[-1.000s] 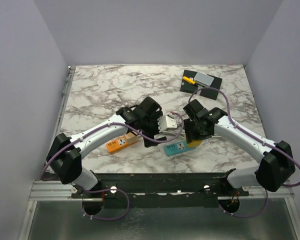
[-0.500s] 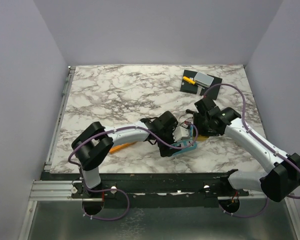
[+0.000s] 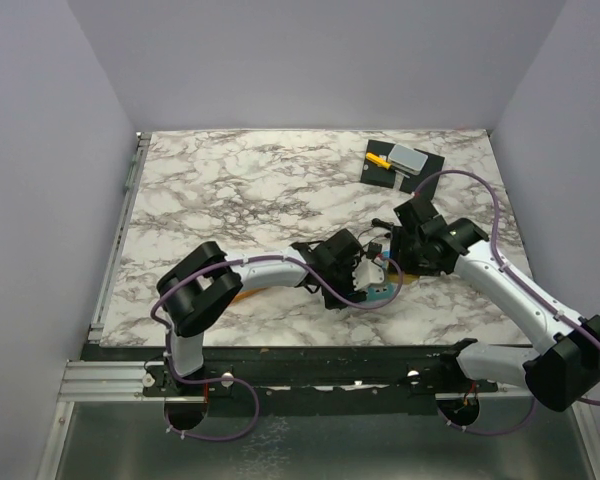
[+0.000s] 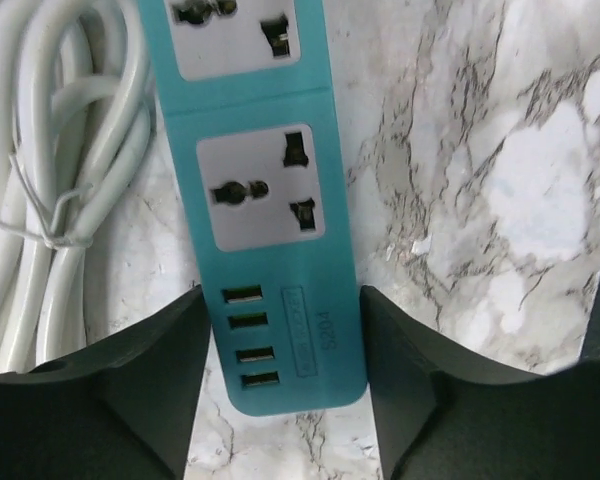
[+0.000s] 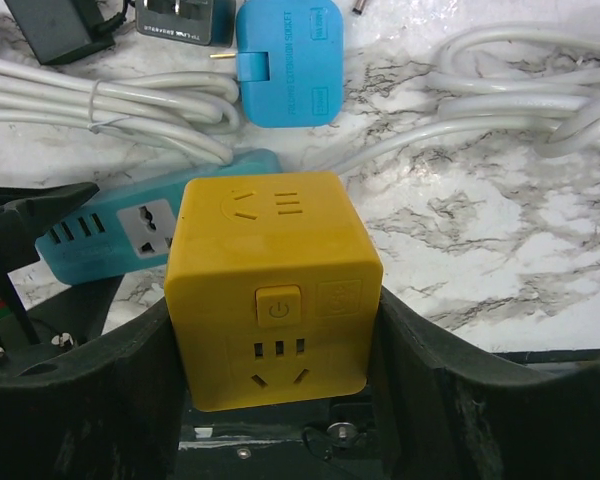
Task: Insert the plug
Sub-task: Insert the plug into the socket.
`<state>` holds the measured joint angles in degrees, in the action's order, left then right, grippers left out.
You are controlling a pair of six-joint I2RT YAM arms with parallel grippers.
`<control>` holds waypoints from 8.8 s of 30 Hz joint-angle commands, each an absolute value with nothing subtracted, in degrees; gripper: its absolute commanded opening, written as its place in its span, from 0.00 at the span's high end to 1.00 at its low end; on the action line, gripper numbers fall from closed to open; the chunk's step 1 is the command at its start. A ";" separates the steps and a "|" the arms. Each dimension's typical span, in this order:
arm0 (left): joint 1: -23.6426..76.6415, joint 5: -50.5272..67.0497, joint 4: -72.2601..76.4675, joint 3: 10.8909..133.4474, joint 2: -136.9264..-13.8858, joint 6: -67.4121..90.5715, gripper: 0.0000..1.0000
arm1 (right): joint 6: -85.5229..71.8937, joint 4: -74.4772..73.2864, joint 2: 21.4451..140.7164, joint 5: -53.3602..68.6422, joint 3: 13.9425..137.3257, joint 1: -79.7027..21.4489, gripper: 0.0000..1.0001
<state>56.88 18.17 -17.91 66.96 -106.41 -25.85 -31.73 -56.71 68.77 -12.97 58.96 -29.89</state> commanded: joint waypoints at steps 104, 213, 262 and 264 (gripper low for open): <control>41.48 -13.73 -32.48 63.11 -68.52 -2.83 0.01 | -33.22 -51.39 83.88 -15.91 59.33 -50.06 0.99; 41.46 -12.56 -33.84 64.19 -69.11 -0.19 0.01 | -40.04 -56.82 82.52 -16.83 60.24 -52.54 0.99; 39.75 -13.62 -34.09 67.77 -70.44 -0.94 0.01 | -43.57 -43.92 93.06 -6.54 42.18 -57.43 0.99; 38.29 -12.54 -34.77 68.29 -70.82 -0.74 0.01 | -44.45 -42.23 93.45 -5.39 40.80 -58.03 0.99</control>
